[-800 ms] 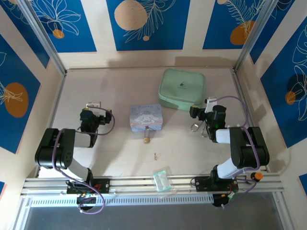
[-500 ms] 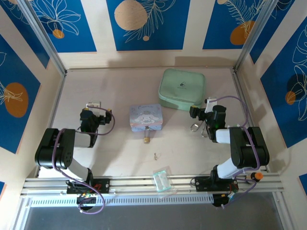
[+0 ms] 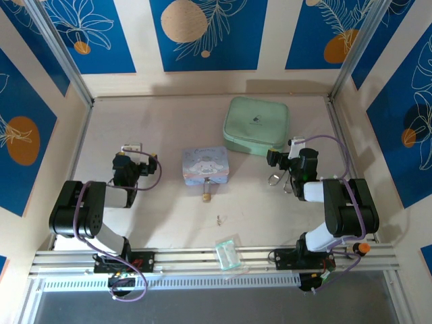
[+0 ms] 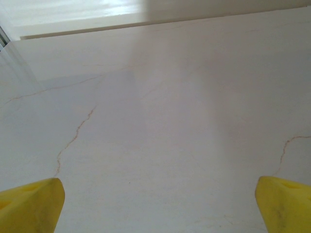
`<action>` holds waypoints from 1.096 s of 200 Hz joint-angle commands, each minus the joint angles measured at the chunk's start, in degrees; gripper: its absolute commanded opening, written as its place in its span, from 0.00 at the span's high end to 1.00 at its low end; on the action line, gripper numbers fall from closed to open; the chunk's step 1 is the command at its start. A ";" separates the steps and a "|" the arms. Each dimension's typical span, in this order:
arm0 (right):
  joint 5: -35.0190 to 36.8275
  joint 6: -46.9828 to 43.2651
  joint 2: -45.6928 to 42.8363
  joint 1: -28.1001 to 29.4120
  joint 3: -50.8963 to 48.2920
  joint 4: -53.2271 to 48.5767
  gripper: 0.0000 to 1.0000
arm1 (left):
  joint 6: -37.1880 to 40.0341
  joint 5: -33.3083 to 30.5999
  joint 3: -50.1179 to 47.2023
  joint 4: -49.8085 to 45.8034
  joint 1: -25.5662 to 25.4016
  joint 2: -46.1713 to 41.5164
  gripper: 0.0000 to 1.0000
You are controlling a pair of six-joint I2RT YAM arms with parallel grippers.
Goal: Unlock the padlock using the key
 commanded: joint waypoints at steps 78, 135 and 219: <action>-0.91 -0.90 -0.11 -0.31 0.77 0.32 0.01 | 0.66 1.23 0.85 0.44 -0.16 0.33 0.00; -1.35 -1.31 -5.43 0.03 3.19 -8.62 0.01 | 0.81 1.35 0.67 -7.73 -0.29 -9.81 0.00; -4.44 14.97 -26.44 -0.14 10.78 -40.26 0.01 | -36.40 -1.90 2.01 -23.86 -0.14 -29.22 0.00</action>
